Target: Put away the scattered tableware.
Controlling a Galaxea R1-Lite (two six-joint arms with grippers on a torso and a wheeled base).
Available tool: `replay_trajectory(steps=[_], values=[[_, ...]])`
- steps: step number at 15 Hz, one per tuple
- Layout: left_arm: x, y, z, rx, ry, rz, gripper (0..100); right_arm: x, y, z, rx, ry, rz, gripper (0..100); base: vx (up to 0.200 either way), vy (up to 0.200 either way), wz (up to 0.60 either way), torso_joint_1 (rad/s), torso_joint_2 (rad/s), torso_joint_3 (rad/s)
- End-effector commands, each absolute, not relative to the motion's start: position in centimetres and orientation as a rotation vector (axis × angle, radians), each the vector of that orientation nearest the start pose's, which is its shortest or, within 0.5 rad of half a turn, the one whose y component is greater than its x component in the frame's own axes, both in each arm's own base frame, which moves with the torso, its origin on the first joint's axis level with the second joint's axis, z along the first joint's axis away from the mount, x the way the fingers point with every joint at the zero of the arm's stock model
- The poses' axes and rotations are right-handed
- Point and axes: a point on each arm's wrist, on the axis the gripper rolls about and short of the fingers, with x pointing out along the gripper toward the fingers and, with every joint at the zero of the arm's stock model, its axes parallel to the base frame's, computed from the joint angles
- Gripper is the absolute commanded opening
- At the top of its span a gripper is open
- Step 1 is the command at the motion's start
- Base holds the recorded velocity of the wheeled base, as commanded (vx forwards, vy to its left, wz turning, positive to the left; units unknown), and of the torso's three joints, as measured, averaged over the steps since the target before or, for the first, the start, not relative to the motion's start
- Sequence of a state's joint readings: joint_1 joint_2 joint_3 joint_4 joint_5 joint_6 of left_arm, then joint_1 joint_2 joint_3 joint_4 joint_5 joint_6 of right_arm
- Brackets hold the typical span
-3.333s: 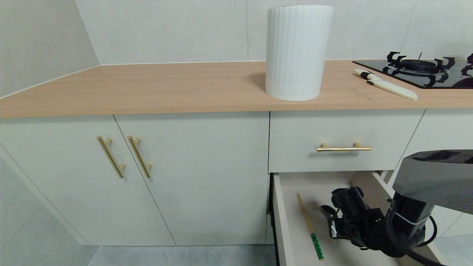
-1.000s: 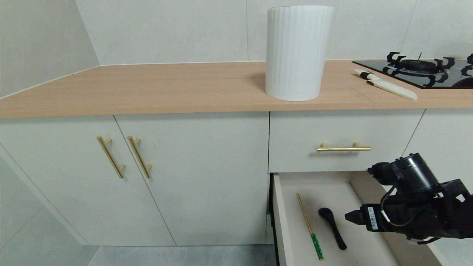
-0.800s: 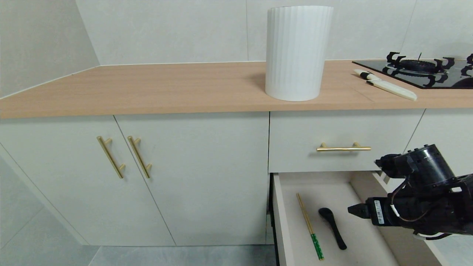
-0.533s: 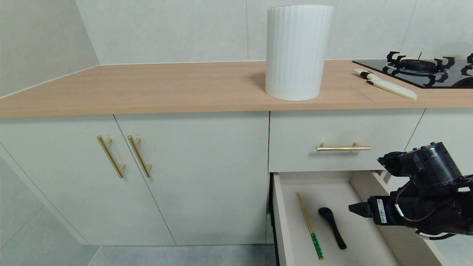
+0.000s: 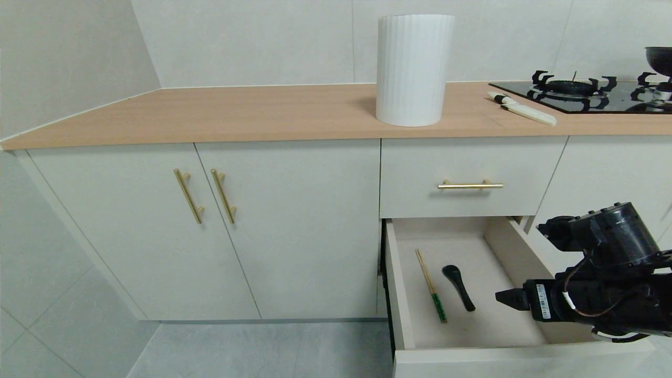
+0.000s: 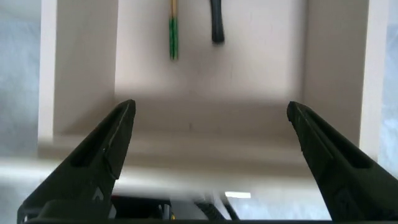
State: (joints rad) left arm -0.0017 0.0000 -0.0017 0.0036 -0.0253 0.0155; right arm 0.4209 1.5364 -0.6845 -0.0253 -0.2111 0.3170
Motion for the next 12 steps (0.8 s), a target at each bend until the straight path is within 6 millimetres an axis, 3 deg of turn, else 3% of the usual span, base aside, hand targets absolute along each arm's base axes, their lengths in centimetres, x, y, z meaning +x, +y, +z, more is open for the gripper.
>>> replay_trajectory(steps=[1,7,12], values=[[-2.3,-0.1,7.6,0.015,0.001,-0.026,100,21.2,8.9,14.4,0.031,0.800,0.071,100,0.000,0.000,0.00,0.000,0.00,0.000],[-2.3,-0.1,7.6,0.015,0.001,-0.026,100,19.2,9.2,15.5,-0.020,0.754,0.148,100,0.000,0.000,0.00,0.000,0.00,0.000],[-2.3,-0.1,7.6,0.015,0.001,-0.026,100,16.5,10.4,14.0,-0.186,0.954,0.230,100,0.000,0.000,0.00,0.000,0.00,0.000]])
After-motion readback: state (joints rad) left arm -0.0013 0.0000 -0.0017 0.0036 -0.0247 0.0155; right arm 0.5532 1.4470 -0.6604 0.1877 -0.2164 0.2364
